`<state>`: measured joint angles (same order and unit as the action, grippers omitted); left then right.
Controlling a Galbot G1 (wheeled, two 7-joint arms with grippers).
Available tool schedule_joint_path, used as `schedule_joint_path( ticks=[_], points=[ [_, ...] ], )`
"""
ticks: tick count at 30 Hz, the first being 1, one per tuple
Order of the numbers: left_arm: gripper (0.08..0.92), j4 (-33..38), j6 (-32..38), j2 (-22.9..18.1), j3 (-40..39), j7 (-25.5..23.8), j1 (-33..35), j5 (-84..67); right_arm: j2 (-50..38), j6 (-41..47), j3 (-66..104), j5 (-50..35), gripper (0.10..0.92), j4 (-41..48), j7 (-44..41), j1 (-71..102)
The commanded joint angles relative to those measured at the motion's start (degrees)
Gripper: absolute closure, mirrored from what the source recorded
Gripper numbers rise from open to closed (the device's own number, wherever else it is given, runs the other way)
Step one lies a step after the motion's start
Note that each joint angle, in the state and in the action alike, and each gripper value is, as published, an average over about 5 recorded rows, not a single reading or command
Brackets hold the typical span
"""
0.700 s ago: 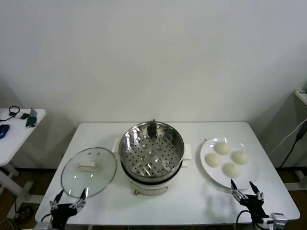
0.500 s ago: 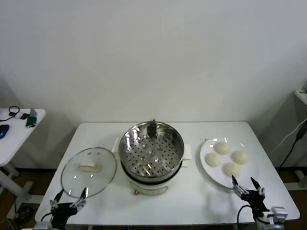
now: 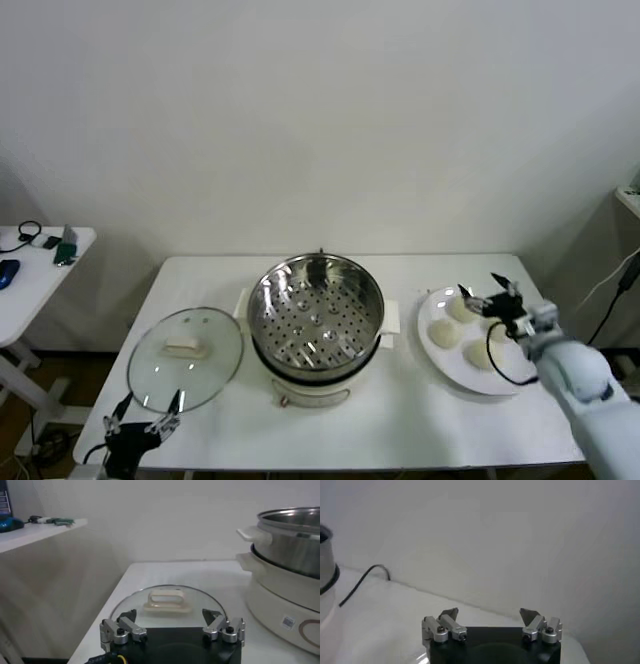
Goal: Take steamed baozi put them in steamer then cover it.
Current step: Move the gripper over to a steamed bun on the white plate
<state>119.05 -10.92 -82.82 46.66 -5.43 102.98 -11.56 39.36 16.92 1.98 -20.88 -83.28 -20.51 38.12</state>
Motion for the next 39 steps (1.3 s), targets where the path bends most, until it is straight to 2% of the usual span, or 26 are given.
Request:
schedule_joint_path(
  ticks=[1,6,11,16,25,31,39],
  points=[
    [0.177,0.76,0.18,0.14,0.05,-0.03,0.83,0.05,-10.71,-11.23,-48.86,15.71,0.203,20.62,-33.61,-47.75],
    [0.177,0.39,0.39,0.64,0.25,-0.03,1.21,-0.03,-6.37,-22.16,-68.78,18.15,0.203,29.39,-48.11,-65.05],
    [0.177,-0.18,0.76,0.84,0.3,-0.07,1.13,-0.16,-1.46,-24.16,-79.34,17.63,0.203,33.36,-52.84,-69.76],
    [0.177,-0.25,0.79,0.67,0.47,-0.09,0.94,-0.4,2.27,-22.76,-76.55,17.24,0.203,35.14,-51.64,-62.98],
    [0.177,0.44,0.27,0.27,1.18,-0.09,0.79,-0.49,11.64,-22.27,-62.71,21.25,0.203,47.1,-47.79,-50.53],
    [0.177,0.1,0.44,0.03,1.44,-0.01,1.08,-0.48,16.83,-22.76,-57.55,21.64,0.203,53.81,-46.02,-46.78],
    [0.177,-0.19,0.63,-0.16,1.47,0.05,1.17,-0.41,21.07,-24.53,-54.54,23.54,0.203,58.1,-43.05,-45.21]
  ],
)
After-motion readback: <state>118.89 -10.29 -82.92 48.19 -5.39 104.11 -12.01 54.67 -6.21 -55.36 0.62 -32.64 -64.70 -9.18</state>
